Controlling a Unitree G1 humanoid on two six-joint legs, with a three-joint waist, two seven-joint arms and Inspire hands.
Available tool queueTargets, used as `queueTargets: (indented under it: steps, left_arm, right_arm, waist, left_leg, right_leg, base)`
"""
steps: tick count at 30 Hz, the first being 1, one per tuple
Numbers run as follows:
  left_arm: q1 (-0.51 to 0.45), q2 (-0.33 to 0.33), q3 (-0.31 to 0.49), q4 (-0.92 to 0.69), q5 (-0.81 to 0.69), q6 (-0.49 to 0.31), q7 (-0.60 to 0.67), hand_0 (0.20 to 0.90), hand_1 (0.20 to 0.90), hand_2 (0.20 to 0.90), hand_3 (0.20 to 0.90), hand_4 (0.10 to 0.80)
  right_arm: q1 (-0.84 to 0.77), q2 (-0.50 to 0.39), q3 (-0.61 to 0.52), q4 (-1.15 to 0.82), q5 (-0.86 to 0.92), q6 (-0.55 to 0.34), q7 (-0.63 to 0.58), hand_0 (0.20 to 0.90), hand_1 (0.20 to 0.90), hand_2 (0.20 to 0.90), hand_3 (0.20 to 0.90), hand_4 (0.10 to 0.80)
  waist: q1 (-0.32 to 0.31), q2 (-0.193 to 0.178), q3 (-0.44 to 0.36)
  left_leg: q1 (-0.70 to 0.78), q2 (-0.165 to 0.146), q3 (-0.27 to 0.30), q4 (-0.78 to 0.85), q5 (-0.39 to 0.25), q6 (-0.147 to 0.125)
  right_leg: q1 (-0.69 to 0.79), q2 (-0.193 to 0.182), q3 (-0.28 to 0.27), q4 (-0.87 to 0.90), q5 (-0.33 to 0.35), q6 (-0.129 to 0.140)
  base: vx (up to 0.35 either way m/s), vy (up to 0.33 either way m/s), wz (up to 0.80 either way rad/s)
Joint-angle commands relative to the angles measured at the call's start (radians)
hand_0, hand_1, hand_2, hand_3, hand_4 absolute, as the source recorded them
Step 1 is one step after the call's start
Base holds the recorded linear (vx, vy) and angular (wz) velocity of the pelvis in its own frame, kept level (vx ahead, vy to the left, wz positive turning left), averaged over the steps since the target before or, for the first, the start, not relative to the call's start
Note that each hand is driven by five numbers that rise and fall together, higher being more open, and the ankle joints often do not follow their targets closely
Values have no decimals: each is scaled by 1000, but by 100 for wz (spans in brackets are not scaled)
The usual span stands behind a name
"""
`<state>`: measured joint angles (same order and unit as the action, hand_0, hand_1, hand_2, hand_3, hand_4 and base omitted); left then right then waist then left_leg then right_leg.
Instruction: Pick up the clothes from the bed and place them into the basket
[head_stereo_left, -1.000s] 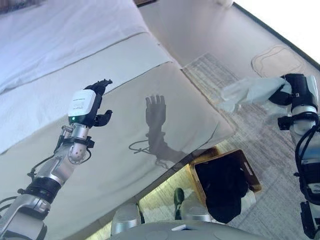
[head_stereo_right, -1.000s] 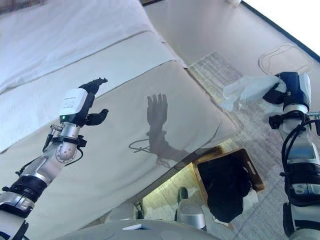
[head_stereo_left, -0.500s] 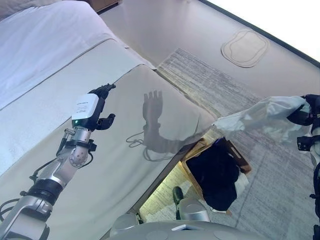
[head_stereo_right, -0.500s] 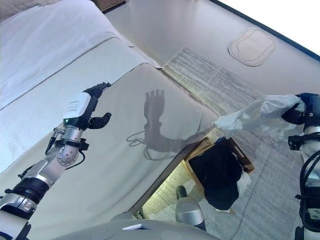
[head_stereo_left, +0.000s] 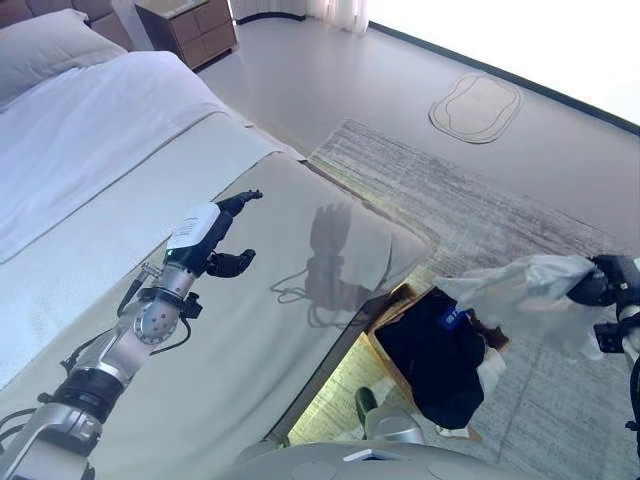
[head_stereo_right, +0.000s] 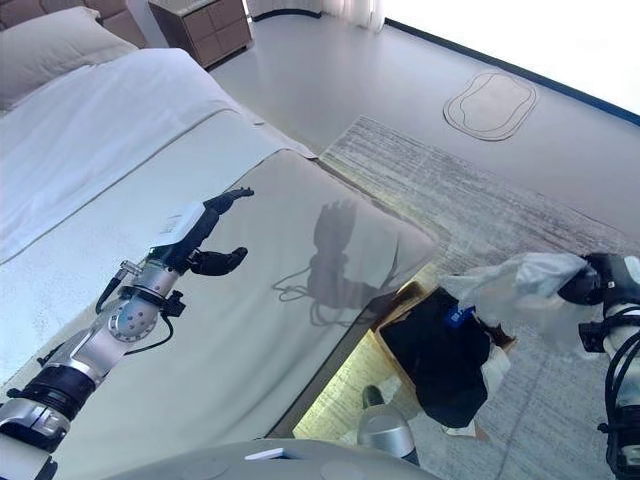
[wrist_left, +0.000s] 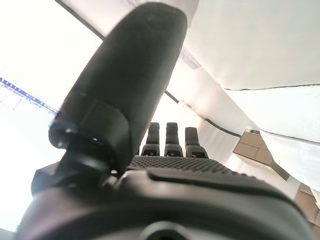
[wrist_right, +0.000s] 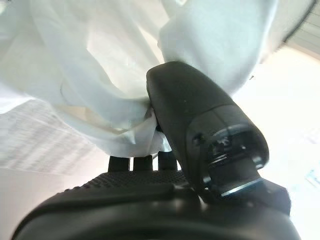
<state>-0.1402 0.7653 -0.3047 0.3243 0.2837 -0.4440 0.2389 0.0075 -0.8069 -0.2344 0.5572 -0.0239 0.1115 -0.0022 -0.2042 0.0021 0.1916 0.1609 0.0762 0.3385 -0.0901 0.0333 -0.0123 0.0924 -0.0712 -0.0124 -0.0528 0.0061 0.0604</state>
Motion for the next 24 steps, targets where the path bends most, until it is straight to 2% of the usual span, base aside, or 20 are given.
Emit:
queueTargets:
  steps: [1,14,15,16,24]
  left_arm:
    - [-45,46,103,-63,-89,-62,28,900,900,900,900,800]
    - [-92,39,47,-65,-100,-47,59,900,900,900,900,800]
    - [-103,37,35,-65,-95,-39,65,900,900,900,900,800]
    - [-108,38,31,-64,-95,-37,66,900,900,900,900,800]
    - [-117,44,20,-59,-70,-29,100,900,900,900,900,800]
  right_arm:
    - [-77,-94,-4,9,-33,-61,-32,300,300,300,200,100]
    - [-198,-47,109,285,39,-1,-22,300,300,300,200,100]
    - [-214,-45,121,318,30,-9,-25,860,860,860,853,753]
    - [-223,-46,129,333,23,-16,-27,900,900,900,900,800]
    - [-231,-43,148,330,1,-20,-60,900,900,900,900,800]
  waist:
    - [18,17,-97]
    - [51,39,-92]
    - [54,41,-91]
    - [56,43,-90]
    - [56,54,-81]
  left_leg:
    - [-13,28,-6,64,-109,-29]
    - [-16,35,-15,68,-104,-41]
    - [-17,36,-17,70,-104,-42]
    - [-18,38,-17,72,-104,-43]
    - [-21,35,-20,71,-101,-48]
  right_leg:
    - [-95,37,-40,96,-22,47]
    - [-89,29,-73,93,-26,39]
    - [-89,28,-77,93,-27,38]
    - [-88,27,-78,93,-27,37]
    - [-90,19,-81,92,-28,37]
  base:
    - [0,0,0]
    - [-1,-2,5]
    - [0,0,0]
    - [0,0,0]
    - [0,0,0]
